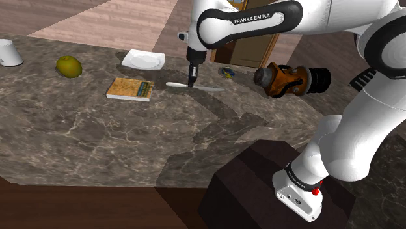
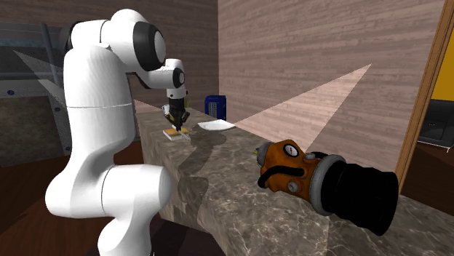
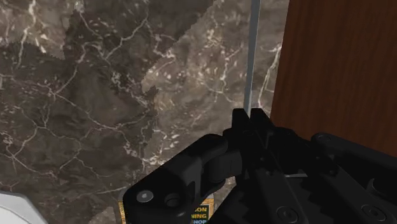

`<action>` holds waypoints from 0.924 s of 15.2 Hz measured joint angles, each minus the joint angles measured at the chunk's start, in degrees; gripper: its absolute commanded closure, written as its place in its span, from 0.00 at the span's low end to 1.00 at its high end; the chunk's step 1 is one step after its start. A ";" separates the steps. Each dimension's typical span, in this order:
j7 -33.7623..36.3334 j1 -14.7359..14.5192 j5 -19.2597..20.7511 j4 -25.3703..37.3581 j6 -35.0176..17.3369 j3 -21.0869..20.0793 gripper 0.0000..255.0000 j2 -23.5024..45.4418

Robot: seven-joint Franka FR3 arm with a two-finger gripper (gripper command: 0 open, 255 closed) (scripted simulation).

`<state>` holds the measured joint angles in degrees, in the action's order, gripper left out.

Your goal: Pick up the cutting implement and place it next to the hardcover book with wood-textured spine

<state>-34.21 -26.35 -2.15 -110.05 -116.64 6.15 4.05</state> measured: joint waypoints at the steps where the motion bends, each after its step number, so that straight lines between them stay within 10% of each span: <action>1: 1.49 -0.79 0.05 1.21 0.13 -0.68 1.00 1.03; 14: 2.29 -1.37 -0.43 -2.83 -7.80 -1.28 1.00 4.94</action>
<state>-31.92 -27.72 -2.58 -112.87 -124.44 4.87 8.99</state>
